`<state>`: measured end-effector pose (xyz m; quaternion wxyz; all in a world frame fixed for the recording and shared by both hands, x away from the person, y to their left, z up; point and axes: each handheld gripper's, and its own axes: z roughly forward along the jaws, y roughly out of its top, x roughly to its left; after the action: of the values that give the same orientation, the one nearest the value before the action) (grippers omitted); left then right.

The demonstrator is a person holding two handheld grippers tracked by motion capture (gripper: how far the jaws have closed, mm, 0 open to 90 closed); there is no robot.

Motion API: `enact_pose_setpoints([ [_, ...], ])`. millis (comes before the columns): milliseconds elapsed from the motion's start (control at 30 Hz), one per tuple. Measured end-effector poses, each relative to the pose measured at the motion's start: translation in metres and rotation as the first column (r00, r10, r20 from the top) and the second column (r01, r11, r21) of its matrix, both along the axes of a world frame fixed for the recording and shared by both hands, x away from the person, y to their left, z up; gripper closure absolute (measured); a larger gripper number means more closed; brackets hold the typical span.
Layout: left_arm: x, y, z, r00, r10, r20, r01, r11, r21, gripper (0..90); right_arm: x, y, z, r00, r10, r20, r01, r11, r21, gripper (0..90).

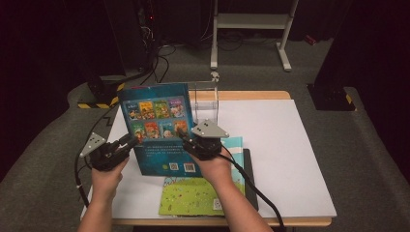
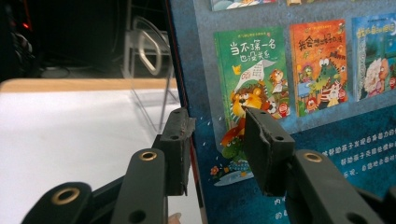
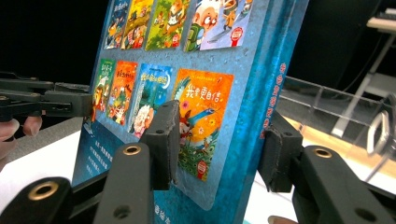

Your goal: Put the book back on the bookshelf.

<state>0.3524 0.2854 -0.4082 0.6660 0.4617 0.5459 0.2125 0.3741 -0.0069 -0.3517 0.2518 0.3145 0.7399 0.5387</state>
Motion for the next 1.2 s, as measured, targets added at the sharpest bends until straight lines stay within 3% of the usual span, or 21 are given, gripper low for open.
enact_pose_setpoints([
  [67,0.001,0.004,-0.001,1.0,0.006,-0.001,-0.006,0.9998,-0.02,61.6,0.001,0.006,0.003,0.9999,0.009,0.012,-0.008,1.0,-0.005,54.1],
  [333,0.006,0.003,-0.001,0.9994,0.035,0.006,-0.035,0.9993,-0.017,61.7,0.006,0.012,0.004,0.9997,0.013,0.023,-0.012,0.9999,-0.011,54.6],
  [467,0.008,0.005,0.001,0.9992,0.03,0.025,-0.031,0.9995,0.012,61.9,0.009,0.01,0.003,0.9995,0.016,0.027,-0.016,0.9998,-0.009,54.6],
  [533,0.008,0.007,0.002,0.9985,0.039,0.037,-0.039,0.9991,-0.014,62.2,0.012,0.011,0.002,0.9992,0.02,0.034,-0.02,0.9998,0.004,54.2],
  [633,0.009,0.01,0.001,0.9987,0.036,0.036,-0.036,0.9993,-0.012,62.1,0.014,0.013,0.001,0.9983,0.027,0.052,-0.028,0.9996,0.01,54.1],
  [767,0.011,0.01,-0.003,0.9987,0.041,0.03,-0.04,0.999,-0.022,62.0,0.013,0.016,0.001,0.9967,0.033,0.074,-0.033,0.9994,0.002,54.6],
  [800,0.012,0.007,-0.006,0.9986,0.044,0.03,-0.045,0.9988,0.019,62.0,0.012,0.017,0.0,0.9956,0.033,0.088,-0.033,0.9994,-0.004,55.0],
  [867,0.012,0.003,-0.009,0.9983,0.052,0.029,-0.053,0.9975,0.046,63.1,0.01,0.015,-0.001,0.9951,0.032,0.094,-0.032,0.9994,-0.011,55.7],
  [1033,0.013,0.003,-0.015,0.9992,0.034,0.019,-0.035,0.999,0.03,64.7,0.001,0.012,-0.005,0.99,0.059,0.128,-0.056,0.9982,-0.023,59.8],
  [1100,0.012,0.003,-0.015,0.9994,0.028,0.02,-0.029,0.9995,0.009,64.6,-0.003,0.011,-0.006,0.9887,0.073,0.131,-0.07,0.9972,-0.027,61.5],
  [1200,0.012,0.003,-0.016,0.9996,0.019,0.019,-0.019,0.9997,0.013,64.3,-0.006,0.007,-0.007,0.9879,0.094,0.123,-0.094,0.9956,-0.005,64.6],
])
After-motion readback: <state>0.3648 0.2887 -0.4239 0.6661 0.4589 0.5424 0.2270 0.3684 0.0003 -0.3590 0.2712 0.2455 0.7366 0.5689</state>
